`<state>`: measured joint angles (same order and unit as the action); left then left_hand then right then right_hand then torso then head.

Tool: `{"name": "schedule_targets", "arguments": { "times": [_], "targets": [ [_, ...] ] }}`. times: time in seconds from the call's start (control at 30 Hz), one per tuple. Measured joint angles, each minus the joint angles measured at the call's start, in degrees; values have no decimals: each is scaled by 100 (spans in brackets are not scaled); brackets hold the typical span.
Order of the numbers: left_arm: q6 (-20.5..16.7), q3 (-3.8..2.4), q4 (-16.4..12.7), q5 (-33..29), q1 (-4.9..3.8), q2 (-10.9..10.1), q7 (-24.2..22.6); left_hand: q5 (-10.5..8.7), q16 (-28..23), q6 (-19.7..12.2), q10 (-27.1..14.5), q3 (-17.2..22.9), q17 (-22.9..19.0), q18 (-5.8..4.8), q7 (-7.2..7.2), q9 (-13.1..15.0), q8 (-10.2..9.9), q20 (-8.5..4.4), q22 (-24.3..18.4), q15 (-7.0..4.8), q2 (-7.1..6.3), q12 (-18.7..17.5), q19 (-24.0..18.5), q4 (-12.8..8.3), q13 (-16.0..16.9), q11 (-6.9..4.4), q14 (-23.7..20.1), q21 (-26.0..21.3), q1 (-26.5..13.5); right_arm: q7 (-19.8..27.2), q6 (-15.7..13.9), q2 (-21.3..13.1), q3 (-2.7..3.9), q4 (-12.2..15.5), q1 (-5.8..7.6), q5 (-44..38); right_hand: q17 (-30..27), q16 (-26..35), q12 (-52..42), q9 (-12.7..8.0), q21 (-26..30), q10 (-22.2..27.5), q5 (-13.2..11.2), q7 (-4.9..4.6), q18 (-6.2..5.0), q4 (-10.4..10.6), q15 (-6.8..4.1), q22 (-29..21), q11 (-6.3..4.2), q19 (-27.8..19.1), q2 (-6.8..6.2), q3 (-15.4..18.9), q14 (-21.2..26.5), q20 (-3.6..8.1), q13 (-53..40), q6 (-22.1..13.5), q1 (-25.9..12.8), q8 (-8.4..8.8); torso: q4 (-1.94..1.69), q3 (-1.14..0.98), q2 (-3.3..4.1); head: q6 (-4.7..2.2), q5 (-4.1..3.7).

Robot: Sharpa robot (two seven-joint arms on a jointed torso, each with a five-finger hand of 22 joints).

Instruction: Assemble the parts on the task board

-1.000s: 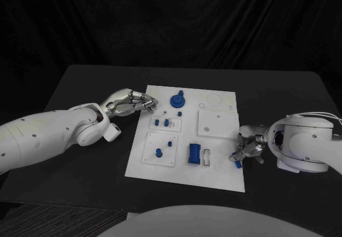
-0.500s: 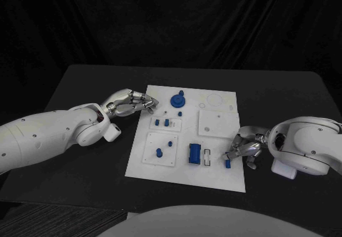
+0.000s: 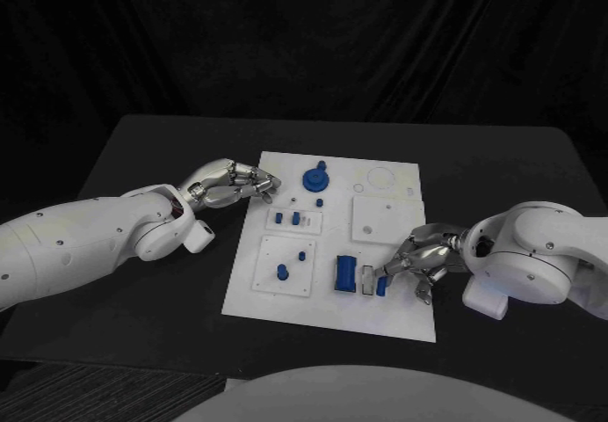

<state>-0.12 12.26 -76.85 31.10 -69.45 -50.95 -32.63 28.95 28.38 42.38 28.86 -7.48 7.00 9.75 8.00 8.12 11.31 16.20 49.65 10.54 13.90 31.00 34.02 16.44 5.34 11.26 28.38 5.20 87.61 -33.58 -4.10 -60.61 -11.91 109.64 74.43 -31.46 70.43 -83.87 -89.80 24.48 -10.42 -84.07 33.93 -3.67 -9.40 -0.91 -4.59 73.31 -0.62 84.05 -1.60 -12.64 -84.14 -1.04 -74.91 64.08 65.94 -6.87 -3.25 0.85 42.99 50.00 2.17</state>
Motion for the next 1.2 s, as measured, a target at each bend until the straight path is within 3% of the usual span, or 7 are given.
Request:
{"name": "schedule_targets", "arguments": {
  "times": [0.27, 0.9, 0.97, 1.03, 1.2],
  "targets": [
    [6, 0, -1, 0, 0, 5, 3, 0, 0, 0, 0, 0, 0, 0, 0, 0, 0, 0, 0, 0, 0, 0, 0, 0, 0, 0, 0, 0, 0, 48, -65, 212, -1, -160, -10, 22, -26, 0, 0, 14, 0, 0, -99, 11, 0, -76, 0, 0, 0, 0, -21, -104, 2, 0, 0, -12, -55, 0, -2, 1, 3, 0, -2],
    [55, 0, 7, 0, 3, 23, 4, 0, 0, 0, 0, 41, -5, 0, 0, -7, 0, 0, 0, 0, -23, 0, 0, -8, -5, 0, 0, 0, -24, 64, -41, 441, -3, -376, -153, -555, -47, 0, 0, 162, -38, 12, -817, 25, 0, -345, 0, -6, 12, 0, 67, -376, 23, 0, -3, -198, -200, -149, 2, -3, -5, 0, 9],
    [60, 0, 8, 0, 4, 23, 4, 0, 0, 0, 0, 41, -5, 0, 0, -7, 0, 0, 0, 0, -23, 0, 0, -8, -5, 0, 0, 0, -24, 63, -27, 459, -3, -394, -160, -595, -57, 0, 0, 163, -35, 16, -825, 22, 0, -346, 0, -16, 15, 0, 77, -377, 24, 0, -4, -206, -215, -149, 2, -3, -5, 0, 8],
    [65, 0, 10, 0, 6, 24, 5, 0, 0, -2, 0, 41, -5, 0, 2, -7, 0, 0, 0, 0, -23, 0, 0, -8, -5, 0, 0, 0, -24, 61, -9, 480, -3, -415, -171, -632, -69, 0, 0, 163, 3, 5, -798, 21, 0, -490, 0, -30, 5, 0, 71, -520, 24, 0, -4, -207, -295, -164, 2, -3, -5, 0, 7],
    [75, 0, 12, 0, 7, 29, 5, 0, 0, -20, 0, 41, -5, 0, 20, -7, 0, 0, 0, 0, -23, 0, 0, -8, -5, 0, 0, 0, -24, 61, 18, 513, -1, -442, -194, -689, -69, 0, 0, 172, 3, -3, -772, 40, 0, -490, 1, -39, -3, 0, 99, -520, 23, 0, -4, -228, -355, -184, 5, -3, -4, 0, 21]
  ]
}}
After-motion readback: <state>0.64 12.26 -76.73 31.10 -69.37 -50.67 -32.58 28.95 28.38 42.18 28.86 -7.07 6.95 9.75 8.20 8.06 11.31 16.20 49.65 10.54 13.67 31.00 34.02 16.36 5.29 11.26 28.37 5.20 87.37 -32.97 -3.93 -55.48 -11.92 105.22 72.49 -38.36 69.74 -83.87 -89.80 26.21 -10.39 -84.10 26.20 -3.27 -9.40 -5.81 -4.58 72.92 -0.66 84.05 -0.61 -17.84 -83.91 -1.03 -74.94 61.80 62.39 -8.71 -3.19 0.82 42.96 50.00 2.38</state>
